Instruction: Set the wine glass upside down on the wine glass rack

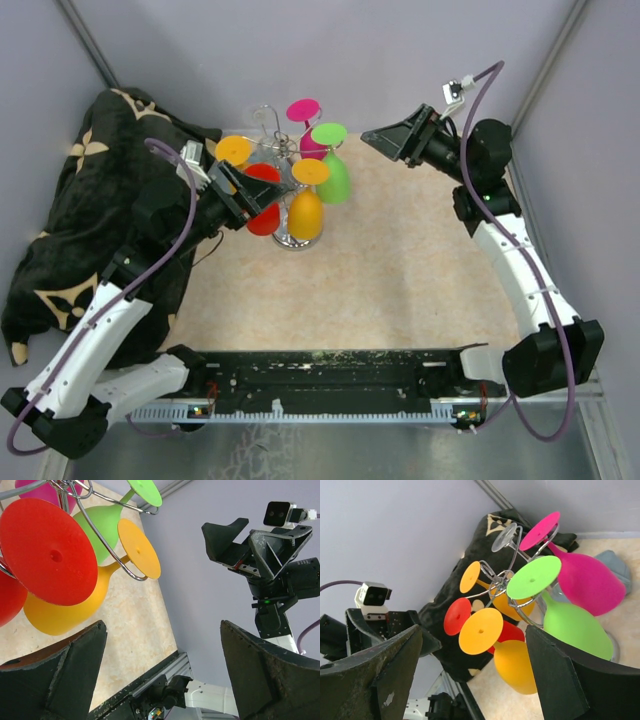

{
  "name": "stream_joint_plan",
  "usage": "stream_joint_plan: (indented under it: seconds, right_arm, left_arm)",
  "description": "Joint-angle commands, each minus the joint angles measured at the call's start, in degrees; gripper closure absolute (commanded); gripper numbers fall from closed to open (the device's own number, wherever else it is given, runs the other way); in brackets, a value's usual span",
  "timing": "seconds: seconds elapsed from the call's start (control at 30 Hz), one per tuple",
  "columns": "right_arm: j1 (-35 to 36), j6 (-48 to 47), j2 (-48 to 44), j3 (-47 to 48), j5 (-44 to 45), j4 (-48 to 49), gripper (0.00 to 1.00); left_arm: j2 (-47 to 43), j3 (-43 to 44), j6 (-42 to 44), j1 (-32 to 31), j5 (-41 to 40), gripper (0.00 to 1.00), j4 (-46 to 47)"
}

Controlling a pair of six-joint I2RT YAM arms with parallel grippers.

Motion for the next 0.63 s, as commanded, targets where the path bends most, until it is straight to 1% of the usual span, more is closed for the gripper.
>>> stream_joint_plan:
  seconds: [0.0,0.2,0.37,0.53,0.6]
  right_arm:
    - [-0.3,-5.1,-4.3,4.4,4.1,-3.6,0.15]
    - [-0.3,-6.1,-5.3,4.0,4.9,-3.8,0.15]
    - [-0.3,-5.1,-5.5,3.3,4.3,-2.4,0.14]
    - [-0.3,-4.8,-5.0,4.2,4.8,-4.4,0.13]
    - [-0.3,-5.2,-5.4,3.6,4.6,-3.7,0.13]
  left_arm:
    - [-1.1,0.7,1.1,-0.2,-1.5,0.01,0.2]
    - [-1.5,-0.1,0.6,-0.2,-1.6,0.01,0.9]
    - [-1.4,-0.2,0.2,-0.2,-1.4,0.01,0.8]
    - [-1.9,-0.7,-0.1,-0.2,-1.6,0.01,0.8]
    - [-2.0,-0.7,-0.1,-0.2,-1.6,0.01,0.7]
